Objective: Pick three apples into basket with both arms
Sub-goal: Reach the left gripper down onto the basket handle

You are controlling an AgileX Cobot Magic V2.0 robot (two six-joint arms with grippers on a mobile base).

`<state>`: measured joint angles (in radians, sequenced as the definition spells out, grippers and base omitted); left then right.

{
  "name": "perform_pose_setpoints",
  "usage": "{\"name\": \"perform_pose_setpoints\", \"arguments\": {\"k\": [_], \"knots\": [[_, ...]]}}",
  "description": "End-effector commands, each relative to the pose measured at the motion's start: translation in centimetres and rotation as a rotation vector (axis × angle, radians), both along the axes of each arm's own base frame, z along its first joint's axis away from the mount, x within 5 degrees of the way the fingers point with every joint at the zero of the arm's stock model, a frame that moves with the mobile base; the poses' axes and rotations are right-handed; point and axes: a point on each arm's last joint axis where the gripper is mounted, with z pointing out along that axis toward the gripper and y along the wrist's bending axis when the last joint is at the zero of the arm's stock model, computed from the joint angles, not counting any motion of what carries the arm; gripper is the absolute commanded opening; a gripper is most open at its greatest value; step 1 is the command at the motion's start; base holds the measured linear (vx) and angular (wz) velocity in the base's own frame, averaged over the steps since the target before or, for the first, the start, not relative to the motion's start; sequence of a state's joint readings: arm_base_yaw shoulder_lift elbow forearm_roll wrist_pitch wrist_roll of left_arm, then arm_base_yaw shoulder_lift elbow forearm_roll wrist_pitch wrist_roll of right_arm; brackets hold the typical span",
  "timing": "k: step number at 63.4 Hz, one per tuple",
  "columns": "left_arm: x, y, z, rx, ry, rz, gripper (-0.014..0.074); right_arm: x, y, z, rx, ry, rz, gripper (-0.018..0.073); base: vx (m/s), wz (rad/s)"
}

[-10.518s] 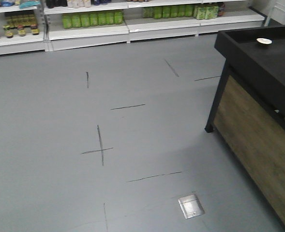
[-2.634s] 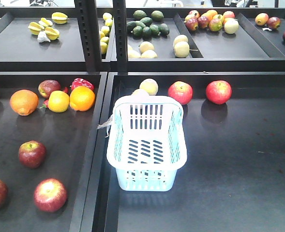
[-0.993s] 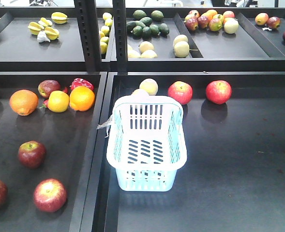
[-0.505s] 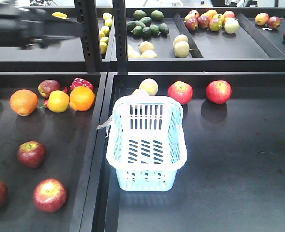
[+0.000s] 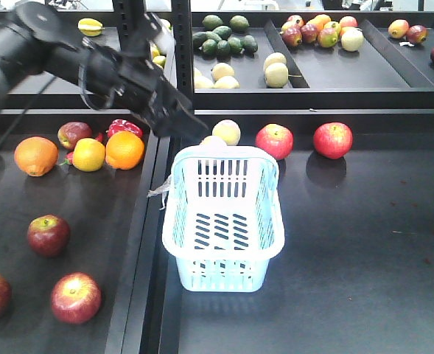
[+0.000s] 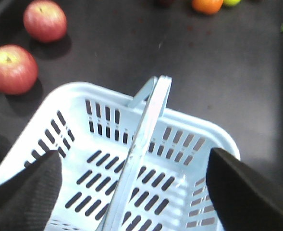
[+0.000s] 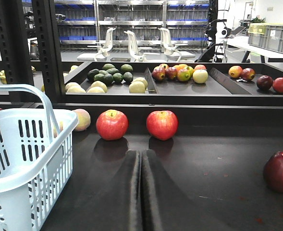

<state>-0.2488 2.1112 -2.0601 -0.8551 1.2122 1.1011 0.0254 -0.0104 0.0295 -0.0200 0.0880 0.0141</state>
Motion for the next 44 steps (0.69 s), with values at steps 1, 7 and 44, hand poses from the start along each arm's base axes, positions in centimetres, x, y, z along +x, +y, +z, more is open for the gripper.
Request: {"name": "perform_pose_setpoints", "arguments": {"k": [1, 7, 44], "knots": [[-0.8, -0.5, 2.8, -0.047, -0.066, 0.005, 0.0573, 0.0, 0.0, 0.3, -0.011, -0.069, -0.005, -0.0005, 0.00, 0.00], [-0.3, -0.8, 1.6, -0.030, -0.048, 0.002, 0.0573, 0.0, 0.0, 0.3, -0.011, -0.069, -0.005, -0.0005, 0.00, 0.00], [2.2, -1.5, -4.8, 0.023, 0.054, 0.017, 0.0543, 0.0, 0.0, 0.3, -0.011, -0.069, -0.005, -0.0005, 0.00, 0.00]]}}
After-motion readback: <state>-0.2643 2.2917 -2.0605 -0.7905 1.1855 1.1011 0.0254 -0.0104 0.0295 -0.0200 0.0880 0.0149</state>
